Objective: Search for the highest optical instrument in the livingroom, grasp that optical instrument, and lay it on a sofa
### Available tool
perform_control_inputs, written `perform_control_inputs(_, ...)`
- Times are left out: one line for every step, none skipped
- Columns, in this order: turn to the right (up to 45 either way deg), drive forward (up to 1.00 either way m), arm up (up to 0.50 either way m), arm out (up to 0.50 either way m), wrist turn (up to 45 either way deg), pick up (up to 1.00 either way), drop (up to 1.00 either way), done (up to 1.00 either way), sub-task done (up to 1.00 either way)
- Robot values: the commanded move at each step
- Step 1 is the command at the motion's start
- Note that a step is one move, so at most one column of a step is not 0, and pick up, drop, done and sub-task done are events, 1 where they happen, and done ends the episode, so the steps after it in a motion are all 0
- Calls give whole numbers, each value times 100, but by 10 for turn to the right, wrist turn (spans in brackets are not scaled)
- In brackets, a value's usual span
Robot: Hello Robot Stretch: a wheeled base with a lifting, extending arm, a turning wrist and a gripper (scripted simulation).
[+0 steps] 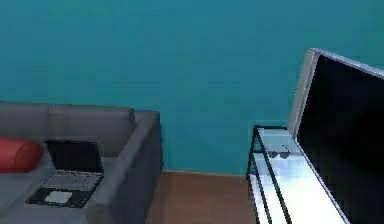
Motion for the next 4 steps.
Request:
perform_control_inputs(-330,0,0,0,0,0,0,0,0)
perform_control_inputs(0,5,0,0,0,0,0,0,0)
perform_control_inputs(-420,0,0,0,0,0,0,0,0)
perform_control_inputs(0,100,0,0,0,0,0,0,0)
